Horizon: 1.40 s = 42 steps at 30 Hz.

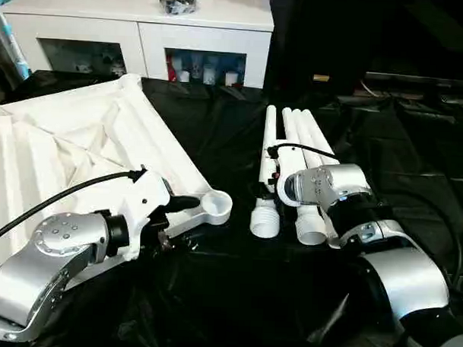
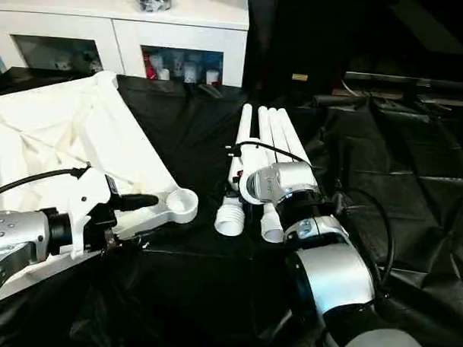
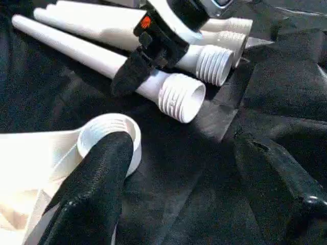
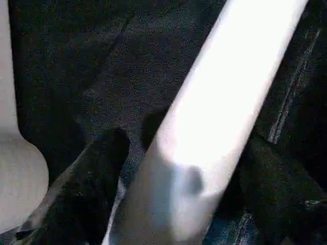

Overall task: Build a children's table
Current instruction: Pick table leg

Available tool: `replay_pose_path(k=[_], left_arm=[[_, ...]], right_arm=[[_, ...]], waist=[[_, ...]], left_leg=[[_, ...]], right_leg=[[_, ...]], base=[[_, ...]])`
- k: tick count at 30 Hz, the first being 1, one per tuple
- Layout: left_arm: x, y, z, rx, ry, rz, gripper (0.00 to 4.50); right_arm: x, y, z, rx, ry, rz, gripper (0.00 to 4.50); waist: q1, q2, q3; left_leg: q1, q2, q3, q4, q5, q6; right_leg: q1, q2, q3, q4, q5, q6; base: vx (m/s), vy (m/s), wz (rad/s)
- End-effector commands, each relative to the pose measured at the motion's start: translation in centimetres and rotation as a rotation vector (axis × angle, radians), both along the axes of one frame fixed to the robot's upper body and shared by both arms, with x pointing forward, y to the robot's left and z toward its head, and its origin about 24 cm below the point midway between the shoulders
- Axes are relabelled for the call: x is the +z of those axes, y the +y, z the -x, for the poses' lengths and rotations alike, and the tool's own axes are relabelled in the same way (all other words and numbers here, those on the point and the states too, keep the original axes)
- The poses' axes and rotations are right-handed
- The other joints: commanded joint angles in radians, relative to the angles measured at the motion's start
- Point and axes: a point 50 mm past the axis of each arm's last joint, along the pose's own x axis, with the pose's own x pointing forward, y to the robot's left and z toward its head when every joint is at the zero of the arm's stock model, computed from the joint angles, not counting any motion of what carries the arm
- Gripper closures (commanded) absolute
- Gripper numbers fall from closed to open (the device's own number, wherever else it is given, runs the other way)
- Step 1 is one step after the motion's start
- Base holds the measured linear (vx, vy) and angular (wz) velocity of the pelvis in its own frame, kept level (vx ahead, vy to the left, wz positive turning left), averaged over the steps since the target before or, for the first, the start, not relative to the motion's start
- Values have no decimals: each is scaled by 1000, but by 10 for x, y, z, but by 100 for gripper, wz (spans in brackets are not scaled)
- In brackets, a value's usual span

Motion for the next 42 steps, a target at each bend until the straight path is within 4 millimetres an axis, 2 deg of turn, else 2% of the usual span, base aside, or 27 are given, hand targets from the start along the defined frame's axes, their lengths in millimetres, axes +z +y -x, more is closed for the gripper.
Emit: replay_pose_path(k=[1,7,8,10,14,15,19,25,26,27,28,29,31,32,33,34,35,36,38,39,40,42], left_arm=[[2,0,1,0,9,-9,94],[1,2,-5,32,-16,-41,94],[1,2,-5,33,-17,-44,94],[1,1,-7,36,-20,-44,94],[2,-2,-9,37,-21,-20,94],[2,-5,-11,40,-23,-12,94],[1,-8,-13,52,-34,-7,94],[5,-8,-16,78,-47,23,94],[6,-7,-19,106,-53,39,94],[6,-7,-19,106,-53,39,94],[8,-6,-23,140,-56,55,94],[10,-6,-27,178,-56,81,94],[12,-5,-33,232,-53,118,94],[15,-5,-39,289,-47,159,94],[18,-5,-48,367,-34,226,94],[21,-5,-56,439,-20,296,94],[24,-7,-62,486,-1,361,94],[24,-7,-62,486,-1,361,94],[28,-15,-69,504,48,485,94],[28,-21,-73,500,68,525,94],[28,-21,-73,500,68,525,94],[28,-35,-79,478,97,559,94]], right_arm=[[1,-2,-1,-12,13,5,138],[2,-7,-2,-49,14,-16,188],[2,-6,-2,-49,19,-24,196],[3,-6,-1,-47,25,-33,211],[1,-7,-1,-50,30,-34,240],[1,-8,0,-63,33,-45,246],[1,-9,0,-85,36,-74,266],[4,-7,0,-78,22,-134,267],[7,-7,0,-71,6,-169,267],[7,-7,0,-71,6,-169,267],[10,-6,-1,-65,-11,-206,267],[15,-6,-1,-61,-31,-244,267],[20,-6,-2,-55,-69,-292,267],[26,-6,-2,-43,-117,-340,267],[34,-7,-3,-35,-197,-402,267],[43,-9,-1,-10,-280,-459,267],[50,-10,1,16,-341,-509,267],[50,-10,1,16,-341,-509,267],[60,-11,10,80,-386,-598,267],[68,-12,19,160,-429,-664,267],[68,-12,19,160,-429,-664,268],[78,-13,40,308,-474,-774,268]], waist=[[-3,9,-62],[-4,15,-63],[-5,11,-63],[-5,16,-63],[-7,16,-63],[-7,20,-63],[-8,16,-66],[-7,15,-65],[-8,10,-65],[-7,11,-63],[-6,12,-65],[-3,7,-65],[-3,8,-66],[0,2,-65],[2,3,-67],[6,2,-67],[13,-2,-69],[13,-2,-69],[20,-9,-70],[21,-9,-70],[24,-10,-69],[26,-10,-67]], left_leg=[[29,62,-16,-79,-93,-73],[28,62,-17,-78,-86,-71],[28,62,-17,-77,-85,-66],[29,62,-17,-77,-86,-66],[30,62,-17,-78,-98,-74],[31,62,-18,-78,-96,-76],[29,61,-18,-75,-70,-68],[28,63,-18,-76,-75,-59],[28,63,-17,-76,-79,-56],[27,63,-17,-76,-80,-55],[28,64,-17,-75,-77,-53],[27,64,-17,-75,-60,-44],[27,63,-18,-75,-55,-41],[26,63,-15,-74,-53,-38],[27,65,-16,-73,-41,-38],[28,65,-16,-73,-40,-32],[26,65,-16,-70,-24,-19],[26,65,-16,-70,-24,-19],[22,63,-19,-67,3,20],[23,64,-19,-67,6,27],[22,64,-18,-66,-1,38],[22,64,-18,-67,-1,47]], right_leg=[[24,-70,34,-56,97,-255],[26,-70,34,-55,112,-257],[27,-70,34,-56,115,-257],[26,-69,33,-56,111,-258],[26,-69,33,-56,106,-264],[26,-70,33,-55,112,-265],[30,-69,32,-53,158,-268],[30,-70,32,-55,145,-274],[31,-70,32,-56,140,-275],[32,-70,33,-56,139,-274],[33,-71,34,-56,144,-272],[35,-71,34,-55,166,-270],[34,-71,33,-55,163,-271],[36,-70,35,-54,172,-267],[38,-72,35,-52,196,-269],[37,-73,35,-56,201,-268],[42,-74,35,-54,241,-265],[42,-74,35,-54,241,-265],[45,-76,35,-54,258,-273],[43,-77,35,-55,253,-275],[46,-76,36,-59,237,-269],[45,-75,36,-61,230,-262]], base=[[0,0,0],[0,0,0],[0,0,0],[0,0,0],[0,0,0],[0,0,0],[0,0,0],[0,0,0],[0,0,0],[0,0,0],[0,0,0],[0,0,0],[0,0,0],[0,0,0],[0,0,0],[0,0,0],[0,0,0],[0,0,0],[0,0,0],[0,0,0],[0,0,0],[0,0,0]])
